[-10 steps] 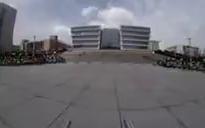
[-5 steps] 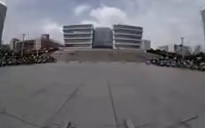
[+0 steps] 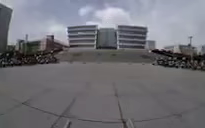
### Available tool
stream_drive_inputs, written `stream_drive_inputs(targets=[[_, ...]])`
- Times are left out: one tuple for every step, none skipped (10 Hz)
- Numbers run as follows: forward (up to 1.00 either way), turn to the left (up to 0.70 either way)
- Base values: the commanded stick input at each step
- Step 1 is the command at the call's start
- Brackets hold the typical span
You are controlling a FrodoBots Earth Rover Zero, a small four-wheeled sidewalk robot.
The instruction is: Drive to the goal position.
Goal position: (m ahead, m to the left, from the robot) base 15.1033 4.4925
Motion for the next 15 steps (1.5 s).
stream_drive_inputs(targets=[[0.00,0.00],[0.00,0.00],[0.00,0.00],[0.00,0.00],[0.00,0.00],[0.00,0.00],[0.40,0.00],[1.00,0.00],[1.00,-0.13],[1.00,-0.26],[1.00,-0.39],[1.00,-0.40],[1.00,-0.40],[1.00,-0.40],[1.00,-0.40]])
